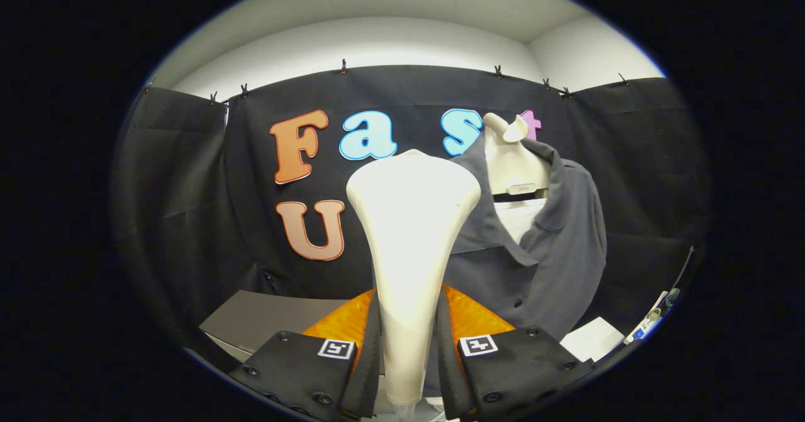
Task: Iron the clothes twice with a garment steamer, once on the left side and once on the right side.
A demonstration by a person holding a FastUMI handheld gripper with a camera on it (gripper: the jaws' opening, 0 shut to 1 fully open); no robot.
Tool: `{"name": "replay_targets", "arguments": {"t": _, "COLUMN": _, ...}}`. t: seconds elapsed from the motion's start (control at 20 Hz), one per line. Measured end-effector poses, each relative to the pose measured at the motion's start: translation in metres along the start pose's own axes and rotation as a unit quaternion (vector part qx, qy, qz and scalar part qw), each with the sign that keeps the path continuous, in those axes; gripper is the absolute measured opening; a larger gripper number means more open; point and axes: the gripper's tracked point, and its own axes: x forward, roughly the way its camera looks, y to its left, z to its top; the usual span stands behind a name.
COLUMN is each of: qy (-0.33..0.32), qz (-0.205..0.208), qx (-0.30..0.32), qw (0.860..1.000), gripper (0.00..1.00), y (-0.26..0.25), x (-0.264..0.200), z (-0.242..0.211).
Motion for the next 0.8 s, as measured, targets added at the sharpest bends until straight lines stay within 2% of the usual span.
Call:
{"name": "replay_targets", "arguments": {"t": 0.2, "qy": 0.011, "qz": -0.003, "qx": 0.003, "qw": 1.0, "gripper": 0.47, "y": -0.041, "x": 0.012, "z": -0.014}}
{"name": "replay_targets", "arguments": {"t": 0.5, "qy": 0.045, "qz": 0.031, "qx": 0.013, "qw": 0.998, "gripper": 0.47, "y": -0.057, "x": 0.039, "z": -0.051}}
{"name": "replay_targets", "arguments": {"t": 0.8, "qy": 0.075, "qz": 0.035, "qx": 0.012, "qw": 0.997, "gripper": 0.47, "y": -0.075, "x": 0.055, "z": -0.087}}
